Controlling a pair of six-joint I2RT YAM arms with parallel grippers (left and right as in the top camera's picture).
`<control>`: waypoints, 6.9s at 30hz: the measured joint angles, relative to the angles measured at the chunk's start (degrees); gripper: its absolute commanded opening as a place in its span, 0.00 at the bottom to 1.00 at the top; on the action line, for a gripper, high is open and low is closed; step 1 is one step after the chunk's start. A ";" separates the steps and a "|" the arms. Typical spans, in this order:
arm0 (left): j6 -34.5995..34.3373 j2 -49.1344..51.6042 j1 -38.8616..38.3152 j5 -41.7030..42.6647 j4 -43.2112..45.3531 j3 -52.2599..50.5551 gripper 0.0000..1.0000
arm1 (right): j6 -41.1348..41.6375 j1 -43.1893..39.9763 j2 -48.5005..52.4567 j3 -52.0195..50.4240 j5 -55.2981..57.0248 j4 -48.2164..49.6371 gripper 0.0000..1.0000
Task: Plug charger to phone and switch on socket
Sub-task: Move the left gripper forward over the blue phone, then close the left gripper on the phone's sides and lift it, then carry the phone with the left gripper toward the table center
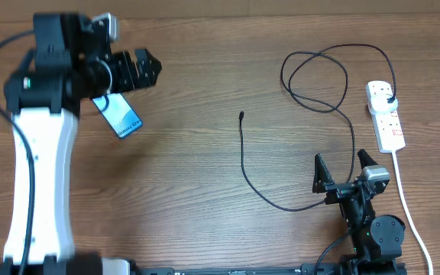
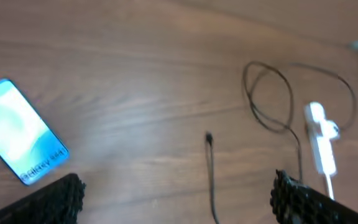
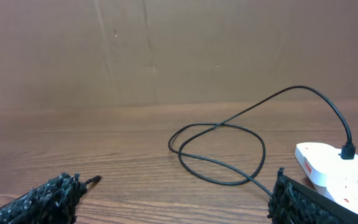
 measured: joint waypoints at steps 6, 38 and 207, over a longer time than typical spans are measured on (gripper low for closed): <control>-5.99 11.43 0.13 -8.44 -9.53 11.63 1.00 | 0.00 0.00 0.00 0.00 0.00 0.02 1.00; -13.99 42.88 9.07 -12.15 -11.39 12.20 1.00 | -0.04 0.00 0.00 0.00 0.02 0.02 1.00; -18.78 42.73 -7.32 -18.10 -1.86 4.66 0.86 | 0.00 0.00 0.00 0.00 0.00 0.02 1.00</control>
